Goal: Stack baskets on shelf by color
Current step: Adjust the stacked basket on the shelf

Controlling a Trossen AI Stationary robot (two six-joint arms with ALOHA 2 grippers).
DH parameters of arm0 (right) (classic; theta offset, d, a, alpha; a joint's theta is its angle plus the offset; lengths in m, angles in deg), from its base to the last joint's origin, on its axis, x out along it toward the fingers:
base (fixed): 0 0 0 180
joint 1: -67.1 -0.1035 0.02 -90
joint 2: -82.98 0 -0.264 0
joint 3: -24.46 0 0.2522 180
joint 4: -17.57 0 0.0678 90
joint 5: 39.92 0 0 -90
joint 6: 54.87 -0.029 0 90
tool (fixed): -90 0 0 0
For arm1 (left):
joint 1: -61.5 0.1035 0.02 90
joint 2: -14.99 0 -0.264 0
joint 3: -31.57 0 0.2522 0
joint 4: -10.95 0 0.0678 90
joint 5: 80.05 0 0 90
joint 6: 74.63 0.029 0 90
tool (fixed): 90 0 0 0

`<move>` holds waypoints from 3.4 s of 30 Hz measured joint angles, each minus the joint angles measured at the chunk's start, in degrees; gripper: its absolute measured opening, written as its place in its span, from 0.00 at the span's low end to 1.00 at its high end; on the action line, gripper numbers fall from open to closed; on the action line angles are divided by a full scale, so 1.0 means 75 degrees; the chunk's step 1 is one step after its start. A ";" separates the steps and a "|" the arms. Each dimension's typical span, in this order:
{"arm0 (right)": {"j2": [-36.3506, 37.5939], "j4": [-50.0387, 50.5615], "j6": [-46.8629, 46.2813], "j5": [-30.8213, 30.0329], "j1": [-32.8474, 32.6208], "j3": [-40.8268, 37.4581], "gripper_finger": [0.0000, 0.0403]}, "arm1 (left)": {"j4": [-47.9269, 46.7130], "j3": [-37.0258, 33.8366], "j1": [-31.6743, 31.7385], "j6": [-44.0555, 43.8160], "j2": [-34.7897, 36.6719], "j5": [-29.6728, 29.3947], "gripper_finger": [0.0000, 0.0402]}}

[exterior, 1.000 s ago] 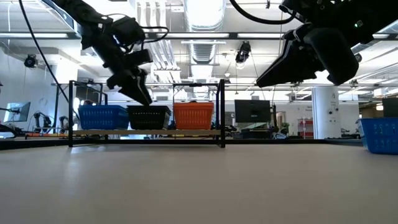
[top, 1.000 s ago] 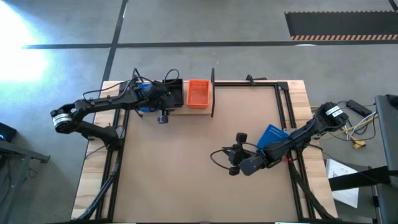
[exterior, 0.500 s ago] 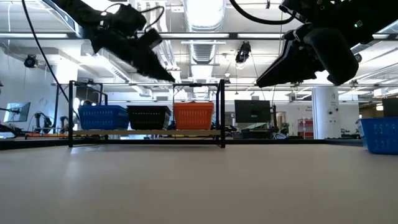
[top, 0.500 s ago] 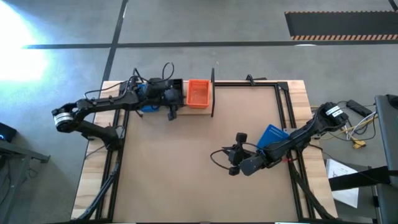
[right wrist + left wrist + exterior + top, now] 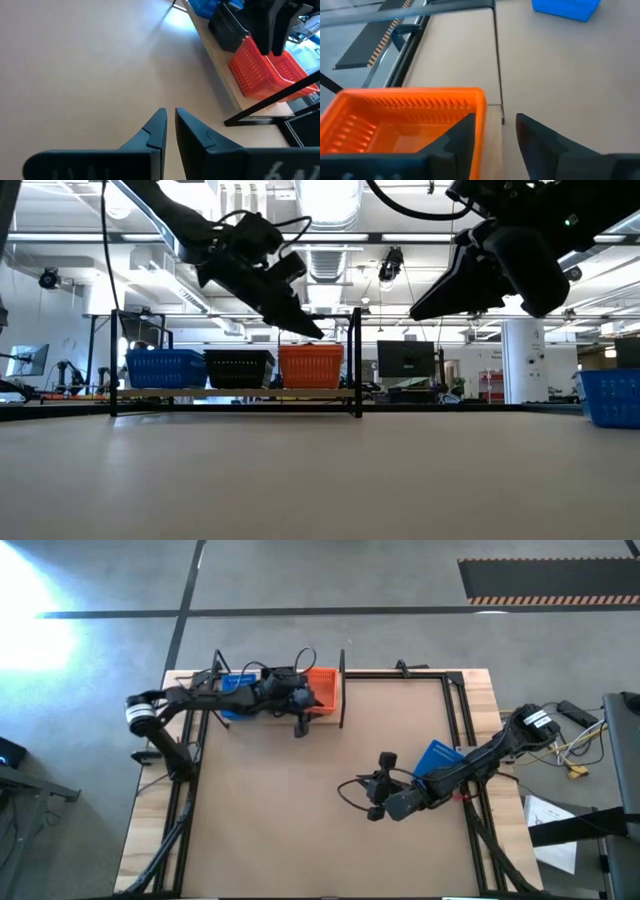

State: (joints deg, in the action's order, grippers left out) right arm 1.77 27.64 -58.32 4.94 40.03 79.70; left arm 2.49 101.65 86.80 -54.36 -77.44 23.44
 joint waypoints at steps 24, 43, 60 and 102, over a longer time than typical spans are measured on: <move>0.0006 0.0060 -0.0262 0.0009 0.0000 -0.0085 0.08 | -0.0504 0.0002 -0.0041 -0.0206 -0.0271 -0.1345 0.25; 0.0006 0.0060 -0.0283 0.0009 0.0000 -0.0102 0.08 | 0.0091 0.0029 -0.0125 -0.1691 -0.0269 -0.1249 0.20; 0.0004 0.0060 -0.0286 0.0009 0.0000 -0.0102 0.08 | 0.0023 0.0116 -0.0700 -0.1064 -0.0142 -0.2476 0.22; 0.0003 0.0058 -0.0298 0.0009 -0.0002 -0.0105 0.08 | -0.1043 0.0303 -0.0595 -0.0581 -0.0207 -0.2281 0.06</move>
State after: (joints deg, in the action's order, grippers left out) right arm 1.79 28.07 -60.55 5.00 40.02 78.91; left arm -5.34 103.92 82.34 -58.72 -79.00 6.33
